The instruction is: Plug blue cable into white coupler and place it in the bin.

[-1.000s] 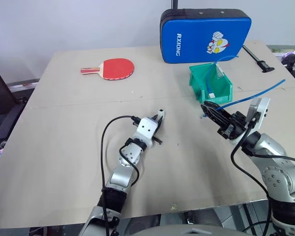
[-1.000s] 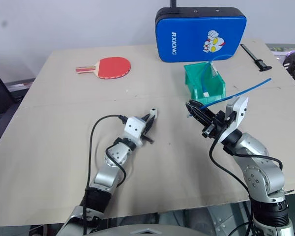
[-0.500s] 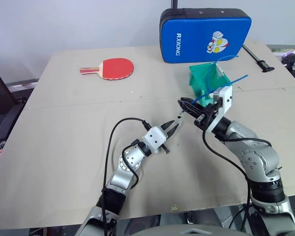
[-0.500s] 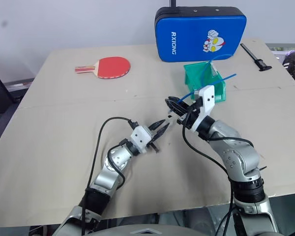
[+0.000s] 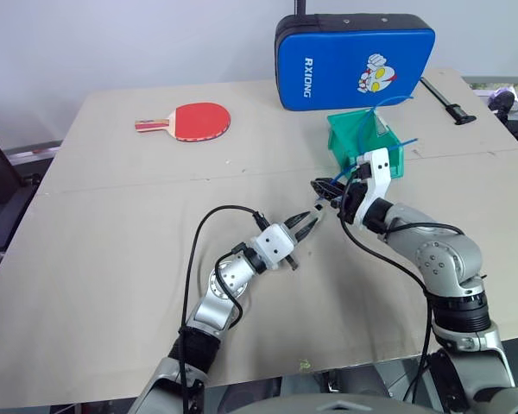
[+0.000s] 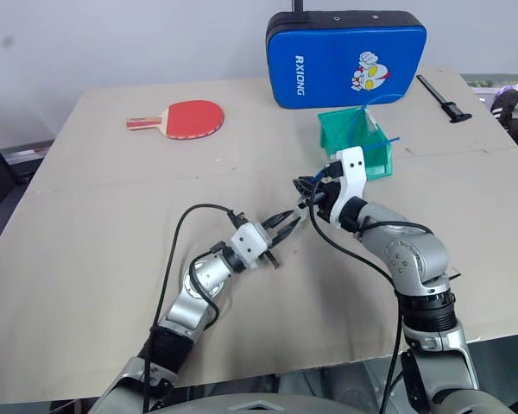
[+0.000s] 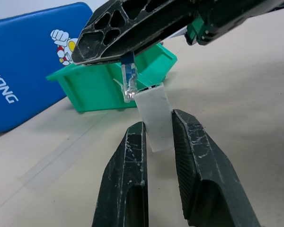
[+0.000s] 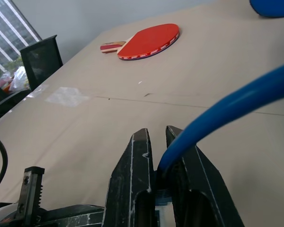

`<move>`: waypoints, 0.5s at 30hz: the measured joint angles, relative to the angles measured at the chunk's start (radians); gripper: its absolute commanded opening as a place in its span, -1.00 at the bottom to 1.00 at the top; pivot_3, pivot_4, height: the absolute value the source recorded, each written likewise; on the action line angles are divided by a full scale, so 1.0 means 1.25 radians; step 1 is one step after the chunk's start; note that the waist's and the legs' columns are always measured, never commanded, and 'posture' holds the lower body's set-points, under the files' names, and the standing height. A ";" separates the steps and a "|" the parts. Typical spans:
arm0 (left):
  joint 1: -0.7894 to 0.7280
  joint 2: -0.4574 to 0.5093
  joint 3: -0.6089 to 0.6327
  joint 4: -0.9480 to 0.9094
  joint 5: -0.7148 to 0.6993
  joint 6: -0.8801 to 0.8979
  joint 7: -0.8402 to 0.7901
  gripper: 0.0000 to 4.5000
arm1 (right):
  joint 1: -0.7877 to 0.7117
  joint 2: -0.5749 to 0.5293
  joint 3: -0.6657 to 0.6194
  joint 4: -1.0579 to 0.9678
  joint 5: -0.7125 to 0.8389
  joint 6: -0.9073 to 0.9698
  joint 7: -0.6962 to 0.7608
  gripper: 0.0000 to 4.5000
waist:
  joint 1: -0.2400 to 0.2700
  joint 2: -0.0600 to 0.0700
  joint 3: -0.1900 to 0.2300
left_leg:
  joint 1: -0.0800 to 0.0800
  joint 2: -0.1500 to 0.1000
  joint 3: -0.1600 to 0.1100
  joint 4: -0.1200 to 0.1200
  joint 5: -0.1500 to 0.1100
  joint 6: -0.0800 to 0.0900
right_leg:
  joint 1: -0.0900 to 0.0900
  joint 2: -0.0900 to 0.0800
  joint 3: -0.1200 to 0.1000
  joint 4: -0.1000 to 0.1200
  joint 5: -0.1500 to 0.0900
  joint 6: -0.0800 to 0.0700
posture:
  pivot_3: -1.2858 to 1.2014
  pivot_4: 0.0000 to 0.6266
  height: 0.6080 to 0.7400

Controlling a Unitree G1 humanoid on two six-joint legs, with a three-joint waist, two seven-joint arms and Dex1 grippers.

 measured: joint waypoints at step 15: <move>-0.034 -0.014 0.009 0.083 -0.001 -0.023 0.007 -0.90 | 0.004 -0.027 0.004 -0.030 -0.052 0.041 -0.017 -1.00 | 0.002 0.008 -0.005 | 0.001 0.000 0.000 0.000 0.000 0.000 | 0.000 -0.001 0.000 0.002 0.000 0.000 | 0.03 -0.52 1.00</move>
